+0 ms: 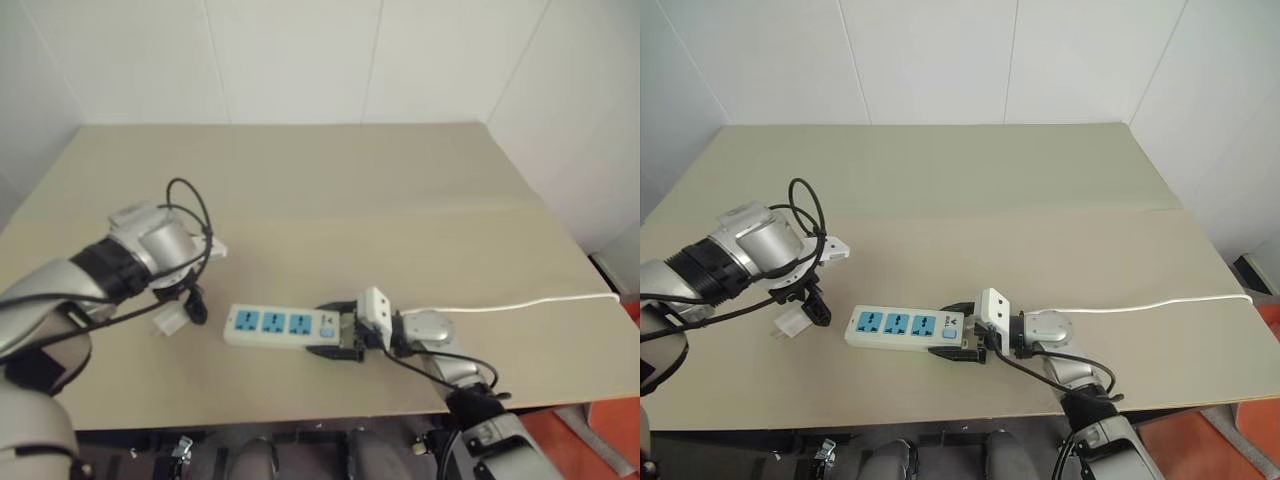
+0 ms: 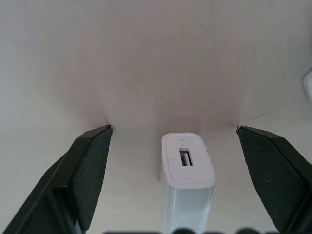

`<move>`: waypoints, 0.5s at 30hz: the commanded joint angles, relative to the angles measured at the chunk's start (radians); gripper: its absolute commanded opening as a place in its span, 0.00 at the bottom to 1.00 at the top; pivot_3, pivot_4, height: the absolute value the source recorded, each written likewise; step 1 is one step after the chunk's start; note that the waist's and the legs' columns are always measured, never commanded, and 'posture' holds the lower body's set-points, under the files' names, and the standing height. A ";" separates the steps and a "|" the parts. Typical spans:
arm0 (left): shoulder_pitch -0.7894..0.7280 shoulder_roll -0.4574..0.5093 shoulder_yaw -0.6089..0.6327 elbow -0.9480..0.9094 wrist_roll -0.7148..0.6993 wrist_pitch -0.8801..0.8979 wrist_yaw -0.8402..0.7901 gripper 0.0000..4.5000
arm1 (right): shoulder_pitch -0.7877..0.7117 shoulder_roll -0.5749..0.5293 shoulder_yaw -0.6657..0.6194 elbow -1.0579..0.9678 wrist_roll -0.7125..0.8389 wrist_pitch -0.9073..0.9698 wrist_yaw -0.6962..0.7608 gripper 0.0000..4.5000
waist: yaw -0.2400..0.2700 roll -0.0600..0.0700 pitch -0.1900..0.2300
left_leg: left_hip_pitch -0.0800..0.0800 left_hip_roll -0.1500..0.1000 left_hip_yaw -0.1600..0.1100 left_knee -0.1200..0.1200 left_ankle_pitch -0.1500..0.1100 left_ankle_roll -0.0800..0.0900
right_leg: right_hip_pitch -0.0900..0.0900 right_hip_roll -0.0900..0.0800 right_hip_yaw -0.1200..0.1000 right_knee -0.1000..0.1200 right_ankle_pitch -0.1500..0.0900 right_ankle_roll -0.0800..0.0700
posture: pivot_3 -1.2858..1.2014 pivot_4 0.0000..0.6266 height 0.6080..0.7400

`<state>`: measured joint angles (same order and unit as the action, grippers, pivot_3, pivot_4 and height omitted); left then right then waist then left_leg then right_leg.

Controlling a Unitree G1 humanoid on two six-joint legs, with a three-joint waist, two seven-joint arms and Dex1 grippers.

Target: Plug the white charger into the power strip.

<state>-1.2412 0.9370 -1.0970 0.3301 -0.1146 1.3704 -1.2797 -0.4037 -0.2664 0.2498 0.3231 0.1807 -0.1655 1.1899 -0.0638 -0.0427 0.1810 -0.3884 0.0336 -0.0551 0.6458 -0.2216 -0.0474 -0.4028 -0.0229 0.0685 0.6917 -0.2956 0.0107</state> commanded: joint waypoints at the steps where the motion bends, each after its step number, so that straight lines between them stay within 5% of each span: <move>1: -0.010 0.016 -0.014 -0.012 0.026 -0.012 -0.028 1.00 | 0.024 -0.006 0.019 -0.011 -0.003 0.021 -0.003 0.76 | -0.001 0.000 0.000 | 0.000 0.000 0.000 0.000 0.000 0.000 | 0.000 0.000 0.000 0.000 0.000 0.000 | 0.52 0.24 1.00; 15: 0.025 0.065 -0.034 -0.095 0.056 0.017 -0.048 1.00 | 0.029 -0.001 0.027 -0.009 -0.004 0.020 -0.021 0.76 | -0.003 0.000 0.000 | 0.000 0.000 0.000 0.000 0.000 0.000 | 0.000 0.000 0.000 0.000 0.000 0.000 | 0.52 0.24 1.00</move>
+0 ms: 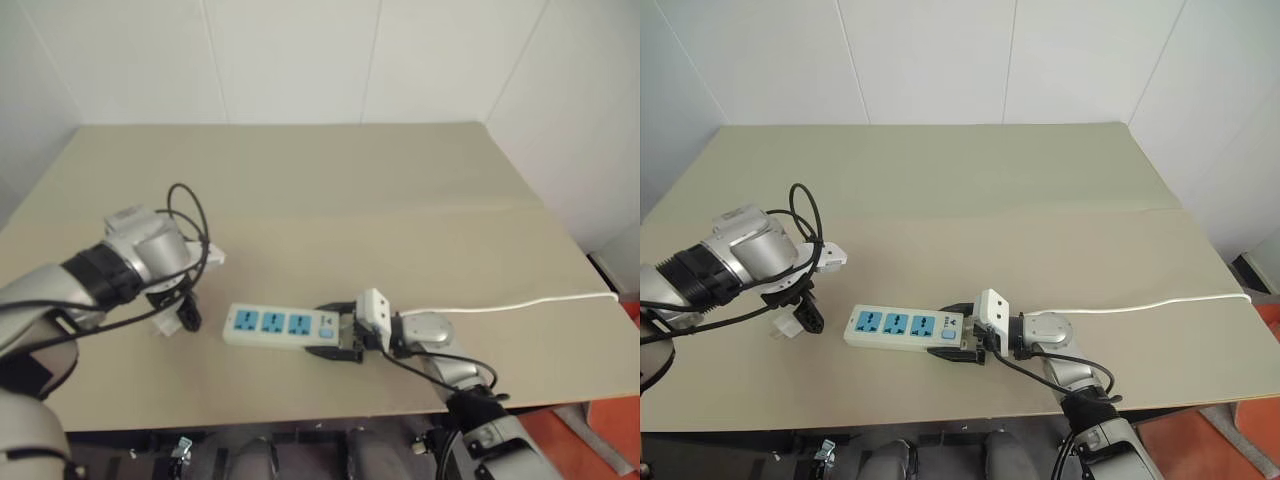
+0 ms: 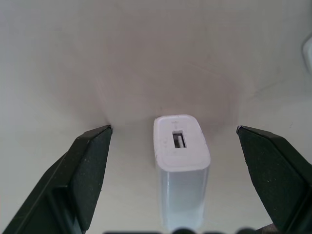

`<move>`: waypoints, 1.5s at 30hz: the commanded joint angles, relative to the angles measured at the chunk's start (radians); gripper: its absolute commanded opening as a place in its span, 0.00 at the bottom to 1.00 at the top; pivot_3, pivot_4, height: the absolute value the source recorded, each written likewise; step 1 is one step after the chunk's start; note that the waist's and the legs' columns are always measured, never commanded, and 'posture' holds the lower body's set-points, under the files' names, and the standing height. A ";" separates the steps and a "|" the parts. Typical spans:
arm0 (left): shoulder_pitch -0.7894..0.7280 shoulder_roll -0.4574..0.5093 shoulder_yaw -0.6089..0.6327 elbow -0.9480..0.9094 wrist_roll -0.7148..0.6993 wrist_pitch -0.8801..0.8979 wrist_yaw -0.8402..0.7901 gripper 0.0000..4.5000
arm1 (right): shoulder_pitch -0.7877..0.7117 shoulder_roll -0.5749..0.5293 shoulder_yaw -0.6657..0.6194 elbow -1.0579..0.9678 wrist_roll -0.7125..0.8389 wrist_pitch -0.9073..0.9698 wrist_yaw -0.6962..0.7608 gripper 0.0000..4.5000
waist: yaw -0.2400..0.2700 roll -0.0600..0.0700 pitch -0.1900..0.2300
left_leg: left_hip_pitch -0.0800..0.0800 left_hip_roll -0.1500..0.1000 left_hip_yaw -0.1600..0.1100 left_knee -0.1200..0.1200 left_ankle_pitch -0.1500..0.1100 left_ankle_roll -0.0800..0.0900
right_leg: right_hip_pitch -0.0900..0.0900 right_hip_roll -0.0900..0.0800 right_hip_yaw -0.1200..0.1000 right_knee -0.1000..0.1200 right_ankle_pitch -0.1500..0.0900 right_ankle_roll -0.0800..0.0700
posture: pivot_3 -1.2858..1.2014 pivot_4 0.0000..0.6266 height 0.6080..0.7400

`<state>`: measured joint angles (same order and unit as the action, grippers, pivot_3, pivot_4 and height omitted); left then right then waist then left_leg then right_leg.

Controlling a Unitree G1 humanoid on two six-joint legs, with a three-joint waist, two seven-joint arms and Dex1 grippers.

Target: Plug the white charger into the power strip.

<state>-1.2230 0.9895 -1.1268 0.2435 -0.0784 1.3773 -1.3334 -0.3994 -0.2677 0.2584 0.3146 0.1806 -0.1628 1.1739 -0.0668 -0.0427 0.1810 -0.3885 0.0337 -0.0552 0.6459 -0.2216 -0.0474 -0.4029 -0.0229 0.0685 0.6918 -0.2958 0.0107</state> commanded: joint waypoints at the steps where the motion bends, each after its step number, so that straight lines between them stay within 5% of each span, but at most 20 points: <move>1: 0.010 0.013 -0.002 -0.008 0.020 0.008 0.006 1.00 | 0.026 0.000 0.019 -0.001 -0.004 0.017 -0.004 0.76 | 0.000 0.000 0.000 | 0.000 0.000 0.000 0.000 0.000 0.000 | 0.000 0.000 0.000 0.000 0.000 0.000 | 0.52 0.24 1.00; 4: 0.017 0.002 0.008 0.013 0.030 0.005 0.025 1.00 | 0.027 0.000 0.020 -0.001 -0.004 0.017 -0.007 0.76 | 0.000 0.000 0.000 | 0.001 0.000 0.000 0.000 0.000 0.000 | 0.001 0.000 0.000 0.000 0.000 0.000 | 0.52 0.24 1.00; 6: 0.023 -0.014 0.021 0.027 0.035 0.004 0.048 0.91 | 0.028 0.000 0.021 -0.006 -0.003 0.021 -0.008 0.76 | 0.001 0.000 0.000 | 0.001 0.000 0.000 0.000 0.000 0.000 | 0.001 0.000 0.000 0.000 0.000 0.000 | 0.52 0.24 1.00; 16: 0.032 -0.020 0.056 0.004 0.028 0.016 0.064 0.23 | 0.027 -0.007 0.021 -0.009 -0.003 0.028 -0.010 0.76 | 0.001 0.000 0.000 | 0.002 0.000 0.000 0.000 0.000 0.000 | 0.001 0.000 0.000 0.000 0.000 0.000 | 0.52 0.24 1.00; 20: 0.040 -0.046 0.205 0.008 -0.008 0.018 0.108 0.23 | 0.020 -0.006 0.020 0.003 -0.004 0.023 -0.009 0.76 | 0.003 0.000 0.000 | 0.001 0.000 0.000 0.000 0.000 0.000 | 0.001 0.000 0.000 0.000 0.000 0.000 | 0.52 0.24 1.00; 26: 0.099 -0.219 0.744 0.075 -0.034 -0.093 0.436 0.23 | 0.013 -0.008 0.019 0.014 -0.003 0.018 -0.007 0.76 | 0.008 0.000 0.000 | 0.000 0.000 -0.001 0.005 0.000 0.000 | 0.001 0.000 -0.001 0.002 0.000 0.000 | 0.52 0.24 1.00; 33: 0.307 -0.443 1.152 -0.173 -0.075 -0.397 0.739 0.23 | -0.001 -0.005 0.019 0.032 -0.004 0.006 -0.003 0.76 | 0.000 0.000 -0.001 | 0.000 0.000 0.001 0.004 -0.001 0.001 | 0.000 -0.003 0.000 0.002 0.000 0.000 | 0.52 0.24 1.00; 38: 0.403 -0.606 1.311 -0.291 -0.136 -0.575 0.874 0.23 | -0.007 0.001 0.018 0.041 -0.005 0.003 -0.003 0.76 | 0.005 -0.001 -0.001 | -0.002 0.000 0.001 0.006 -0.001 0.001 | 0.000 -0.004 0.000 0.004 0.001 0.000 | 0.52 0.24 1.00; 45: 0.451 -0.599 1.338 -0.270 -0.336 -0.696 0.623 0.23 | -0.001 0.004 0.016 0.042 -0.010 -0.003 -0.013 0.76 | -0.001 -0.001 -0.002 | 0.001 -0.001 0.001 0.006 -0.001 0.001 | 0.002 -0.004 0.000 0.005 0.001 0.000 | 0.52 0.24 1.00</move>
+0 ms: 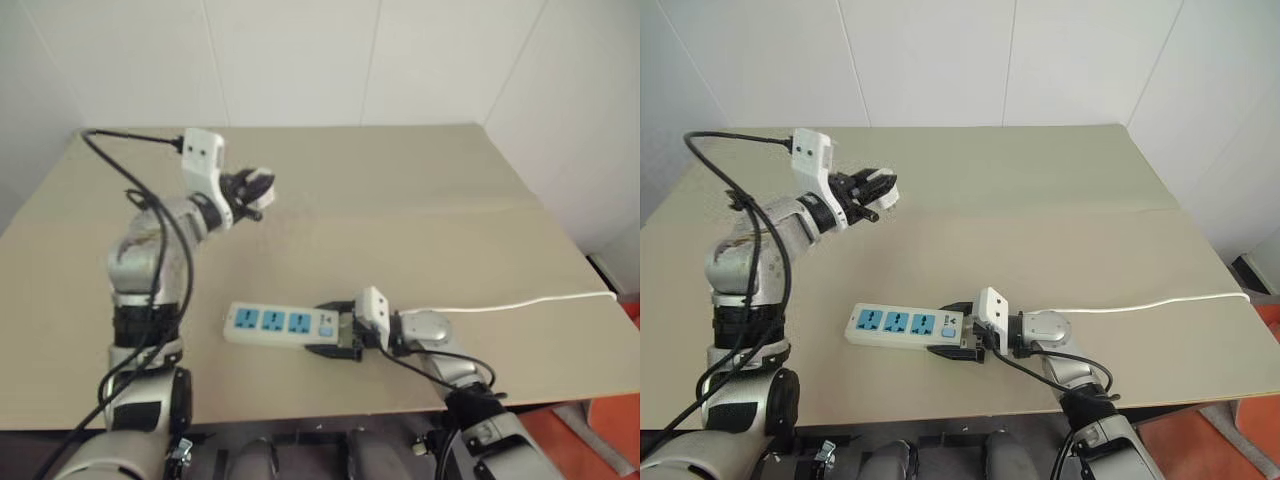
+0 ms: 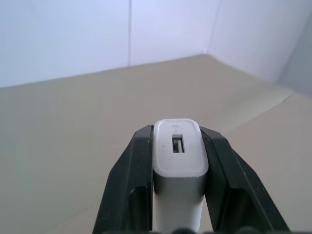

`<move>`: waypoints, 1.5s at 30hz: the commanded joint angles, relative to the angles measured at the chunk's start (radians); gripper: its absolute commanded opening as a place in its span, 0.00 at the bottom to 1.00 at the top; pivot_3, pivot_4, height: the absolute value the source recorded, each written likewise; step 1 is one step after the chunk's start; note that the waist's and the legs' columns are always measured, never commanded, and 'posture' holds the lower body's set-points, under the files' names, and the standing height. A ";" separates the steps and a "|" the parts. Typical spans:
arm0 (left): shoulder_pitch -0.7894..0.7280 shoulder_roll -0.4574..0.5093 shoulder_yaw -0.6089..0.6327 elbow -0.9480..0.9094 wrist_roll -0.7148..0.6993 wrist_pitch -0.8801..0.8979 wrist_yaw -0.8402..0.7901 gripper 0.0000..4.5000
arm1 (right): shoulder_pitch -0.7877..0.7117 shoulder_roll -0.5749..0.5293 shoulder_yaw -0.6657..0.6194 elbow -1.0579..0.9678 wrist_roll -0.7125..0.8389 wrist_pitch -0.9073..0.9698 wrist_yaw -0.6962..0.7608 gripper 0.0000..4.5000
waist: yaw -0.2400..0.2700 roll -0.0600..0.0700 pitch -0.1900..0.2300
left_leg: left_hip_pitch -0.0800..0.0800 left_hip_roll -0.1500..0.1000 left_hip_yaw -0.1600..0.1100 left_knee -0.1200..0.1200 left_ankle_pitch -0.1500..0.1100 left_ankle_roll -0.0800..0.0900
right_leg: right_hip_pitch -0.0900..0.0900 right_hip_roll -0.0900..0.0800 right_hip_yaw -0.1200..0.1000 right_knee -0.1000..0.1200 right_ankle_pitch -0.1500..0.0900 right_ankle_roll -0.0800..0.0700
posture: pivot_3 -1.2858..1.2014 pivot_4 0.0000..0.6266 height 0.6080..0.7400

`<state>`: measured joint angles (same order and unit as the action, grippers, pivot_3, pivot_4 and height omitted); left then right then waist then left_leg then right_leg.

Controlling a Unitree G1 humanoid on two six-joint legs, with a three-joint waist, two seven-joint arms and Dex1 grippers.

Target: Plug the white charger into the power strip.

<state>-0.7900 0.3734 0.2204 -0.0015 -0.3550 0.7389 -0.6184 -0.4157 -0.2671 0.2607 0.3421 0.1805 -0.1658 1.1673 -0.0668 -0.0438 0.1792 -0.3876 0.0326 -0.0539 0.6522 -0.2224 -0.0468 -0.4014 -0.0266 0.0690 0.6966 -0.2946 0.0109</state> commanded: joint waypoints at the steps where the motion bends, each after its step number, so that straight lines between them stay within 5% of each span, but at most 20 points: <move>1: 0.028 0.028 -0.016 -0.033 -0.087 -0.055 -0.139 0.23 | 0.016 0.003 0.013 0.014 -0.010 -0.001 -0.008 0.76 | -0.001 0.000 0.000 | 0.000 0.000 0.000 0.000 0.000 0.000 | 0.000 0.000 0.000 0.000 0.000 0.000 | 0.52 0.24 1.00; 10: 0.145 0.250 -0.159 -0.077 -0.170 -0.248 -0.665 0.23 | 0.011 -0.001 0.015 0.019 -0.008 -0.003 -0.004 0.76 | -0.002 0.000 0.000 | 0.001 0.001 0.000 0.000 0.000 0.000 | 0.001 0.002 0.000 -0.001 0.000 0.000 | 0.52 0.24 1.00; 17: 0.275 0.271 -0.196 -0.093 -0.177 -0.451 -0.858 0.23 | 0.000 -0.006 0.021 0.030 -0.006 0.004 0.019 0.76 | -0.003 0.000 0.000 | 0.008 0.001 0.000 -0.002 0.000 0.001 | 0.010 0.002 0.000 -0.006 0.000 0.000 | 0.52 0.24 1.00; 45: 0.350 0.227 -0.284 -0.101 -0.159 -0.531 -0.845 0.23 | -0.077 -0.016 0.046 0.161 -0.034 -0.017 0.106 0.76 | -0.003 0.001 0.000 | 0.011 0.001 0.000 -0.003 -0.003 0.005 | 0.014 0.002 0.000 -0.011 0.000 0.000 | 0.52 0.24 1.00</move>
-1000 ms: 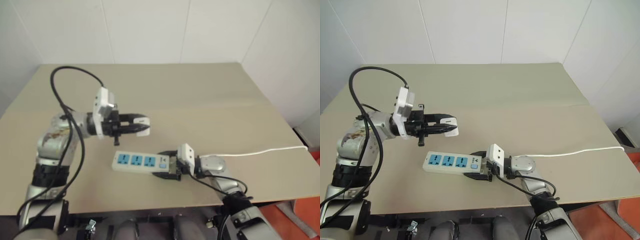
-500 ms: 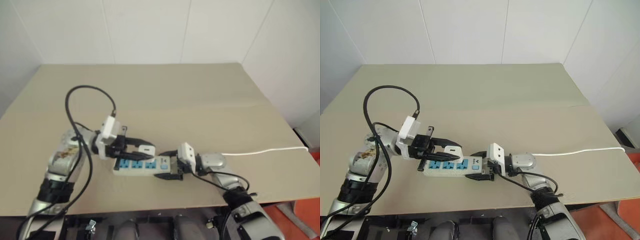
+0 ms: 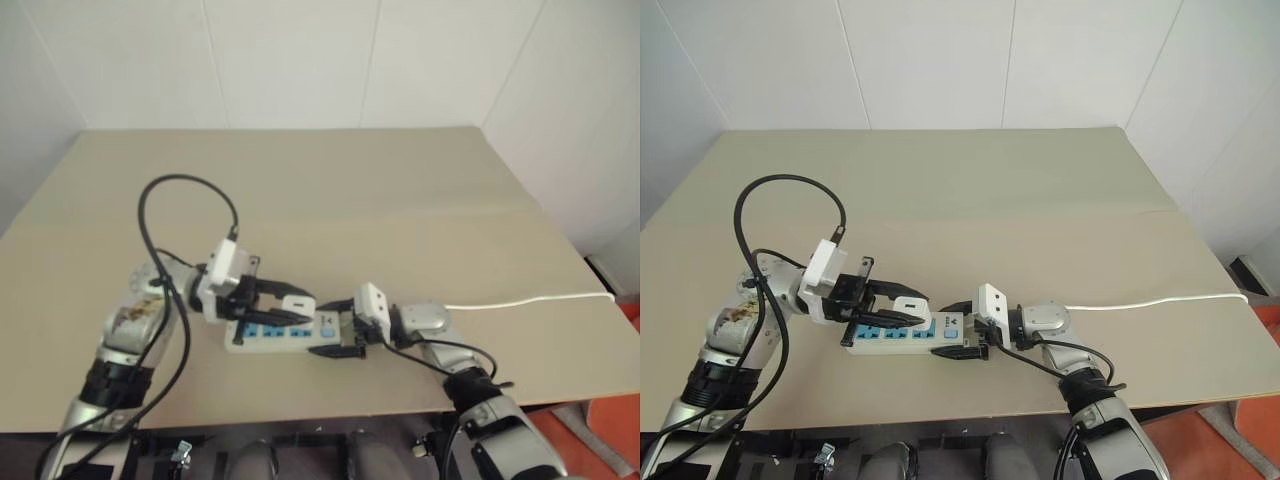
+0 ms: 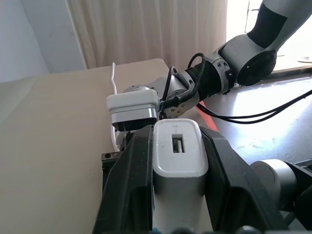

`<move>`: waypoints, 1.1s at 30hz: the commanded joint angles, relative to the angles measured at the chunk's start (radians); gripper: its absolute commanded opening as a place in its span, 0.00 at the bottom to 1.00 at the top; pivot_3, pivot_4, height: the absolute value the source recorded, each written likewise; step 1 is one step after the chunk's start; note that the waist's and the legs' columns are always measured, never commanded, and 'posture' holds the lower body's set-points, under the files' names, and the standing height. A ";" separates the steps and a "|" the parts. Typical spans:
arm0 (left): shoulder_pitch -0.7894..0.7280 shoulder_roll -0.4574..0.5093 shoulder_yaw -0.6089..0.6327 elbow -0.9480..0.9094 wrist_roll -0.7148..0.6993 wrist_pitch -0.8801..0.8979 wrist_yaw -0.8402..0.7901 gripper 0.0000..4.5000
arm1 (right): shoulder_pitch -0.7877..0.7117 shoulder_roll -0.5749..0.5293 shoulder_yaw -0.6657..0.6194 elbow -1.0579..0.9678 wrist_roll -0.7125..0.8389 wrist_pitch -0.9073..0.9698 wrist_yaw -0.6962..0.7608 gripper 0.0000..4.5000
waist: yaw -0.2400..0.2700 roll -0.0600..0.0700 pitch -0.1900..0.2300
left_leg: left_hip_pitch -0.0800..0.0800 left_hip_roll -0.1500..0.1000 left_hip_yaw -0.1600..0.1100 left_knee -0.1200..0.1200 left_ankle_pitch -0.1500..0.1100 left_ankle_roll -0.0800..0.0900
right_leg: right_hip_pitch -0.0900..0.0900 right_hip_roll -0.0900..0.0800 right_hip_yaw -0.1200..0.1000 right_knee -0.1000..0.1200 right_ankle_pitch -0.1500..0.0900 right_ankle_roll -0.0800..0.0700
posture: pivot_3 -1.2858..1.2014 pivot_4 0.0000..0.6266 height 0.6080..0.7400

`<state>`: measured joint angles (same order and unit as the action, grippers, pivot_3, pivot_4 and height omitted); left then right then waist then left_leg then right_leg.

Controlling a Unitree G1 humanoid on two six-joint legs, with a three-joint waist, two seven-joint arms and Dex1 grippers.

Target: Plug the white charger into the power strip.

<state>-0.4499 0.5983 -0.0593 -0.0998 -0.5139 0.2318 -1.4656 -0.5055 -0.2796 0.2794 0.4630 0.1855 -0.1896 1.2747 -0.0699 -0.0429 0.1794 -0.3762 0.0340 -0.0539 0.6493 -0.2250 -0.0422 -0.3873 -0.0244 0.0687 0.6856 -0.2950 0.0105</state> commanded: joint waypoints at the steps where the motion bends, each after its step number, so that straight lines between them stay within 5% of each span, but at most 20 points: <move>1: 0.012 0.001 -0.006 0.002 0.004 -0.030 0.003 0.23 | 0.012 -0.002 0.027 0.042 -0.039 0.006 -0.002 0.76 | 0.000 0.000 0.000 | 0.000 0.000 0.000 0.000 0.000 0.000 | 0.000 0.000 0.000 0.000 0.000 0.000 | 0.52 0.24 1.00; 33: 0.009 -0.078 -0.071 0.174 0.114 -0.178 0.056 0.23 | 0.026 -0.008 0.027 0.014 -0.036 0.017 -0.008 0.76 | 0.001 0.000 0.000 | 0.001 0.000 0.000 -0.003 0.000 0.000 | 0.000 0.000 0.000 -0.002 0.000 0.000 | 0.52 0.24 1.00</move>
<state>-0.4271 0.5190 -0.1341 0.0659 -0.4026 0.0674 -1.4116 -0.4996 -0.2804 0.2797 0.4545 0.1851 -0.1906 1.2682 -0.0691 -0.0429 0.1794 -0.3755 0.0340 -0.0536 0.6465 -0.2250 -0.0422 -0.3872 -0.0244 0.0690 0.6841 -0.2950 0.0105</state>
